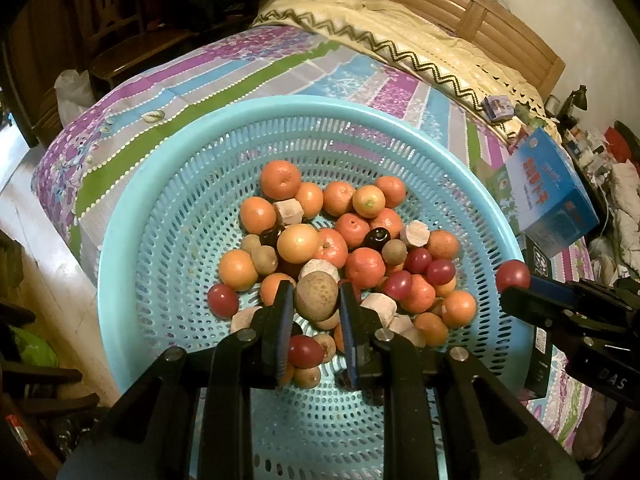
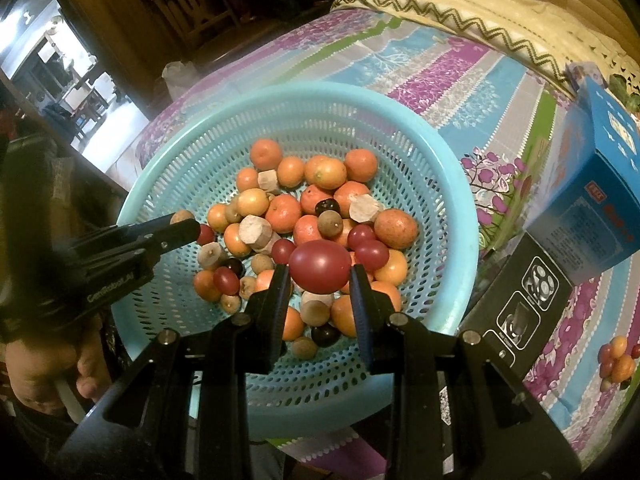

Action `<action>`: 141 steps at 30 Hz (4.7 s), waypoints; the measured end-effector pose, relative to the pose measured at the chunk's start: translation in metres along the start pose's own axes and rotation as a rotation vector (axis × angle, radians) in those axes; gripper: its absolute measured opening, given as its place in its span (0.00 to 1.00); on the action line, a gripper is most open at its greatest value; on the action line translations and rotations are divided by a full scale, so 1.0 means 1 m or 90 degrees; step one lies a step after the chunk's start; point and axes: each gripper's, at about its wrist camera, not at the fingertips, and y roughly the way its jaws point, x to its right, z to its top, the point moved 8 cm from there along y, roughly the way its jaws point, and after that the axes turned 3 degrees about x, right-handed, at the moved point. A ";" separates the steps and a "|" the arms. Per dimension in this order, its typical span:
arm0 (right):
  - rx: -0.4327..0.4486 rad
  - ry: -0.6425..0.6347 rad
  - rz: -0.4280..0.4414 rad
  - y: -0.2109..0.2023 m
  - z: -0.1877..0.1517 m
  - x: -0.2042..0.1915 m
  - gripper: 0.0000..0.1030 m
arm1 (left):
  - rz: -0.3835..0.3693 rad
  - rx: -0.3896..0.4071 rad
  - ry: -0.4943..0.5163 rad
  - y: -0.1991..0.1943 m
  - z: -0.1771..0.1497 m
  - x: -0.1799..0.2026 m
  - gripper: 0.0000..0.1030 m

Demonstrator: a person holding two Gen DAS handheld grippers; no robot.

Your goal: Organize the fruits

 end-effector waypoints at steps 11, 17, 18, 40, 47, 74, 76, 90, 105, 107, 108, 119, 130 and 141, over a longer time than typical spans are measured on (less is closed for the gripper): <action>0.003 0.001 0.000 0.000 0.000 0.000 0.32 | -0.009 -0.006 -0.001 0.002 -0.004 0.003 0.41; 0.005 0.003 -0.001 0.000 0.000 0.000 0.43 | -0.008 -0.003 -0.007 0.003 -0.004 0.003 0.60; 0.005 0.003 -0.001 0.000 0.000 0.000 0.45 | -0.007 -0.004 -0.008 0.003 -0.004 0.003 0.61; 0.029 0.013 -0.004 -0.008 0.006 0.006 0.72 | -0.001 -0.004 -0.016 0.005 -0.003 -0.001 0.69; 0.028 0.012 -0.005 -0.007 0.005 0.006 0.73 | -0.003 -0.005 -0.016 0.005 -0.006 0.001 0.69; 0.136 0.006 -0.056 -0.043 0.003 0.013 0.75 | -0.021 0.047 -0.027 -0.010 -0.008 0.009 0.69; 0.160 0.013 -0.076 -0.054 0.000 0.019 0.80 | -0.025 0.063 -0.021 -0.017 -0.006 0.015 0.69; 0.254 0.067 -0.228 -0.125 -0.037 0.087 0.89 | -0.059 0.109 0.063 -0.044 -0.013 0.107 0.80; 0.253 0.139 -0.289 -0.164 -0.092 0.157 0.90 | -0.087 0.079 0.180 -0.042 -0.044 0.212 0.80; 0.254 0.147 -0.293 -0.169 -0.098 0.165 0.90 | -0.092 0.079 0.194 -0.042 -0.048 0.226 0.80; 0.255 0.151 -0.296 -0.172 -0.101 0.169 0.90 | -0.094 0.078 0.201 -0.042 -0.049 0.232 0.80; 0.268 0.188 -0.306 -0.192 -0.129 0.200 0.90 | -0.119 0.070 0.264 -0.045 -0.072 0.288 0.80; 0.277 0.207 -0.309 -0.203 -0.165 0.223 0.90 | -0.136 0.036 0.302 -0.036 -0.104 0.327 0.80; 0.266 0.241 -0.306 -0.208 -0.204 0.257 0.90 | -0.180 0.007 0.341 -0.034 -0.140 0.365 0.80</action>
